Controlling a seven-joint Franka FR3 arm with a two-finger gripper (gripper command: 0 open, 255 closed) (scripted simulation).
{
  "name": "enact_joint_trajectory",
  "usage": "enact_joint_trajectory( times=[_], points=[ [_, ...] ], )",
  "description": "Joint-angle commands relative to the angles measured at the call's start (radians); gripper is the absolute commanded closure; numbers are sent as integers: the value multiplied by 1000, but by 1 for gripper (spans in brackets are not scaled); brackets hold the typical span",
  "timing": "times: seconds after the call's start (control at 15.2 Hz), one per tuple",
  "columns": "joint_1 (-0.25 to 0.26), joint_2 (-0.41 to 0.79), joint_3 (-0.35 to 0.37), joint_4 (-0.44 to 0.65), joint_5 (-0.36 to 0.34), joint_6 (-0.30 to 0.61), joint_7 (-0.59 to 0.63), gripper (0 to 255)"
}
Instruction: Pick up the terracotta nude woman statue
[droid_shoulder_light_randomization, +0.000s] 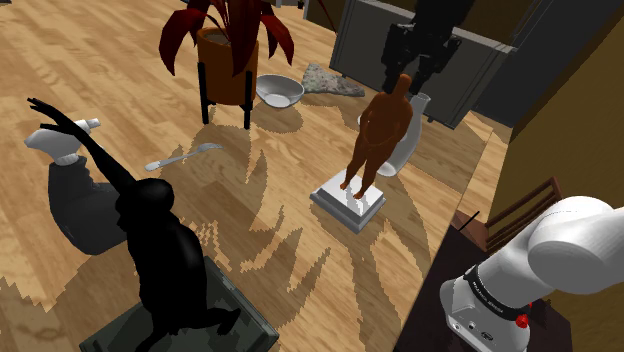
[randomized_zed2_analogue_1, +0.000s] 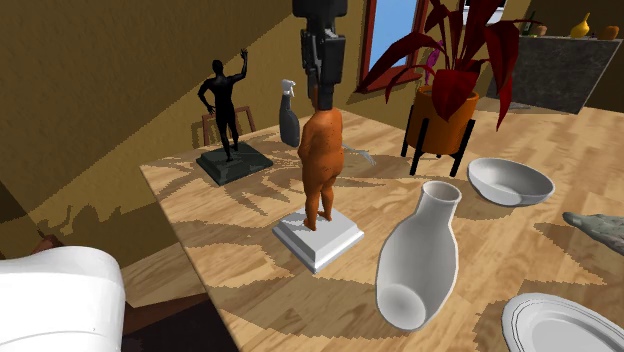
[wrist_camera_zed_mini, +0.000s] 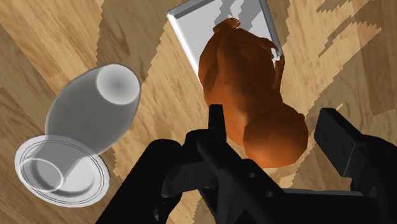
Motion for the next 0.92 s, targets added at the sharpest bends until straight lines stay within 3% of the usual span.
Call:
enact_joint_trajectory(
  times=[0.0,0.53,0.86],
  points=[
    [0,-3,-1,-5,1,2,-1,255],
    [0,2,1,-1,0,3,0,255],
    [-5,23,-3,85,-7,-62,6,255]
  ],
)
